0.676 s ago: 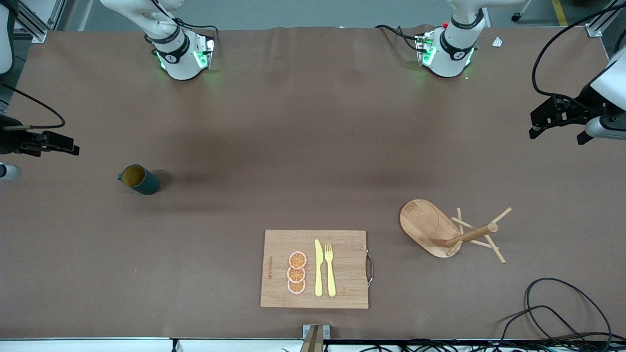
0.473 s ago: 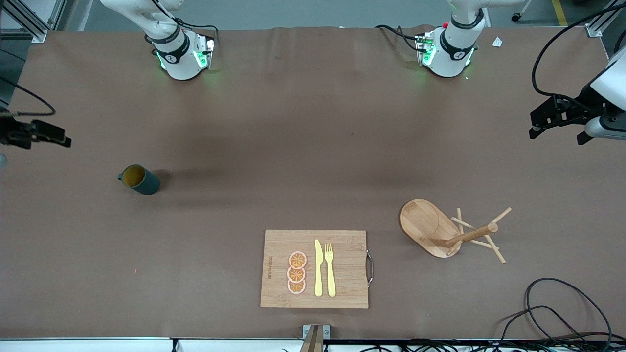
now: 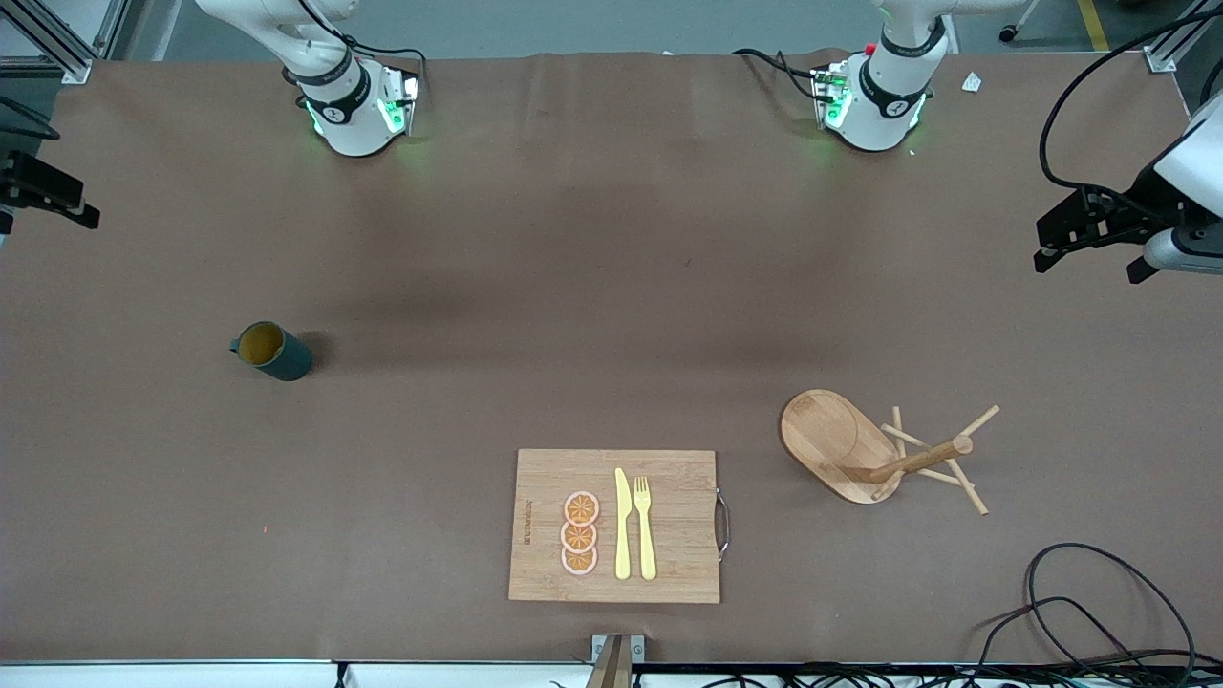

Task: Pass cup and hang on rack
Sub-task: 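Move the right gripper toward the teal mug, then lower the right gripper onto the teal mug rim and grasp it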

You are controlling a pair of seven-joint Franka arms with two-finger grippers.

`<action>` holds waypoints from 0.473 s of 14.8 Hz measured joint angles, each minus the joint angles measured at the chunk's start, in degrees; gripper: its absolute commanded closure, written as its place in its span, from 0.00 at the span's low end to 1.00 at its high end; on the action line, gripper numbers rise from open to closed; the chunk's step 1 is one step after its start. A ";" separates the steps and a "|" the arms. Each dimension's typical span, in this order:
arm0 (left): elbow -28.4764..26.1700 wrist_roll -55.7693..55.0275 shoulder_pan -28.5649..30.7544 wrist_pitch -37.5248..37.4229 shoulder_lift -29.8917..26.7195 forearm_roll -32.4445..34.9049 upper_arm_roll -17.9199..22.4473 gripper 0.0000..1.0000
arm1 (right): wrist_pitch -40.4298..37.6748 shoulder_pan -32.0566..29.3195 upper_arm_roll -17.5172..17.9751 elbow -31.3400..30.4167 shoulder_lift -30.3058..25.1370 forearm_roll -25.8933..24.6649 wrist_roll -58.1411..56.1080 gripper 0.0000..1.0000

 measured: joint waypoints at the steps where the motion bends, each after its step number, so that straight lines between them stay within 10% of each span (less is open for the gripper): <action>1: 0.00 0.00 0.00 0.00 0.00 0.00 0.00 0.00 | 4.45 -0.08 -0.08 -3.45 0.60 0.32 -2.53 0.00; 7: 0.03 0.00 0.02 0.00 0.02 0.00 0.00 0.00 | 26.81 -0.95 -0.77 -23.55 4.80 1.01 -16.02 0.00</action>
